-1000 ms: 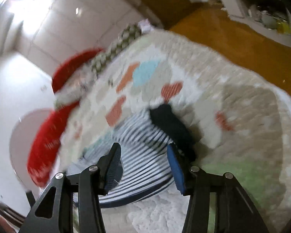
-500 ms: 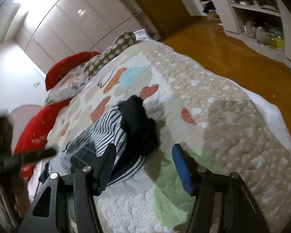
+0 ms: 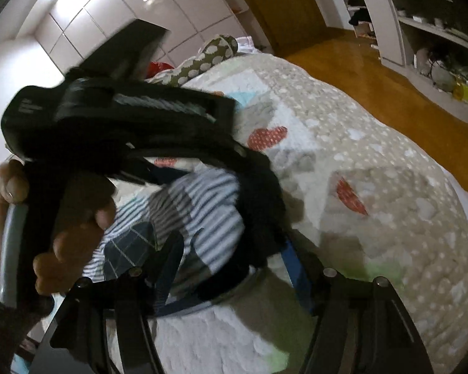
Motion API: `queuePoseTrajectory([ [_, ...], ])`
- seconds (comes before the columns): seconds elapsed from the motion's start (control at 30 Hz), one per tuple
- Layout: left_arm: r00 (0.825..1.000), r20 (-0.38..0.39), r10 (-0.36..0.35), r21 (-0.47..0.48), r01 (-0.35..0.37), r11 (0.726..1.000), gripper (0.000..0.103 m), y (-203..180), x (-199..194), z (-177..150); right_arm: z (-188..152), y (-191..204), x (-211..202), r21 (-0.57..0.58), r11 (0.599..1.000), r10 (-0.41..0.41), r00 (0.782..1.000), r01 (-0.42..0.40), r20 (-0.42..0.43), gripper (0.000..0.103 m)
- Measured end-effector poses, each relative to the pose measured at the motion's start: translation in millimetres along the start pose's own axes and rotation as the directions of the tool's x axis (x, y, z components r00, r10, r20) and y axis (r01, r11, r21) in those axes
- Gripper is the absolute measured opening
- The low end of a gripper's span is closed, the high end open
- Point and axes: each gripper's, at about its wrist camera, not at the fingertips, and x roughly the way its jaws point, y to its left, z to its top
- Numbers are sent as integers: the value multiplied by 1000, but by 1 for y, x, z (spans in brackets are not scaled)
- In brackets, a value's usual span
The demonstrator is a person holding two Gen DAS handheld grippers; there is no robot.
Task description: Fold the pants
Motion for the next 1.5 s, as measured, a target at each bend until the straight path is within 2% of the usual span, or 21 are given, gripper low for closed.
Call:
queuePoseTrajectory([
  [0.03, 1000, 13, -6, 19, 5, 1000, 60, -1, -4, -2, 1, 1, 3, -8, 1000, 6, 1000, -6, -2, 35],
  [0.07, 1000, 24, -9, 26, 8, 1000, 46, -2, -8, -4, 3, 2, 8, -6, 1000, 15, 1000, -15, -19, 24],
  [0.1, 999, 35, -15, 27, 14, 1000, 31, -1, -15, -6, 5, 0, 11, 17, 999, 36, 999, -36, -26, 24],
  [0.2, 994, 104, -29, 4, 29, 1000, 24, 9, -37, -16, 12, 4, 6, 32, 997, 74, 997, -74, -9, 21],
  [0.3, 982, 184, -49, -54, 60, 997, 24, 28, -61, -34, 17, 23, 2, -29, 996, 84, 996, -84, 0, 21],
  [0.47, 946, 321, -45, -169, 104, 980, 26, 75, -100, -83, 18, 68, 3, -145, 982, 124, 992, -125, -15, 21],
  [0.5, 939, 342, -40, -199, 114, 973, 29, 86, -104, -93, 16, 78, 5, -169, 976, 133, 991, -134, -22, 21],
  [0.6, 918, 391, -64, -305, 195, 932, 47, 126, -113, -131, 5, 106, 14, -237, 954, 168, 983, -182, -79, 26],
  [0.63, 904, 418, -92, -346, 252, 903, 56, 143, -116, -150, 0, 115, 19, -251, 944, 192, 975, -214, -110, 36],
  [0.67, 896, 433, -99, -375, 279, 884, 59, 151, -119, -162, -7, 124, 25, -258, 931, 226, 963, -257, -146, 48],
  [0.77, 863, 498, -86, -465, 349, 813, 66, 174, -130, -212, -22, 139, 35, -255, 903, 288, 929, -344, -233, 51],
  [0.83, 847, 531, -24, -522, 350, 778, 70, 185, -141, -247, -33, 149, 32, -285, 886, 295, 918, -367, -266, 51],
  [0.9, 834, 546, 76, -578, 310, 754, 70, 193, -152, -280, -37, 153, 22, -335, 876, 267, 927, -347, -264, 51],
  [0.97, 829, 537, 157, -626, 267, 732, 70, 200, -157, -304, -34, 149, 9, -349, 886, 239, 945, -306, -222, 51],
  [1.1, 811, 540, 226, -674, 256, 693, 70, 211, -168, -331, -11, 138, -2, -315, 932, 143, 981, -178, -131, 50],
  [1.17, 789, 547, 279, -690, 236, 684, 70, 215, -175, -339, 0, 139, 2, -295, 945, 109, 986, -143, -128, 35],
  [1.23, 775, 537, 333, -715, 208, 668, 70, 218, -180, -344, 8, 144, 14, -269, 952, 106, 983, -143, -151, 32],
  [1.3, 773, 527, 354, -730, 198, 654, 70, 226, -181, -354, 8, 153, 35, -256, 956, 99, 977, -147, -190, 31],
  [1.4, 788, 495, 367, -768, 199, 608, 70, 242, -169, -368, -4, 159, 64, -256, 959, 56, 963, -125, -262, 31],
  [1.47, 810, 464, 358, -793, 201, 575, 70, 253, -152, -373, -13, 157, 85, -262, 961, -1, 951, -84, -309, 31],
  [1.5, 825, 452, 338, -800, 208, 563, 69, 259, -142, -375, -15, 157, 84, -265, 961, -2, 955, -80, -298, 31],
])
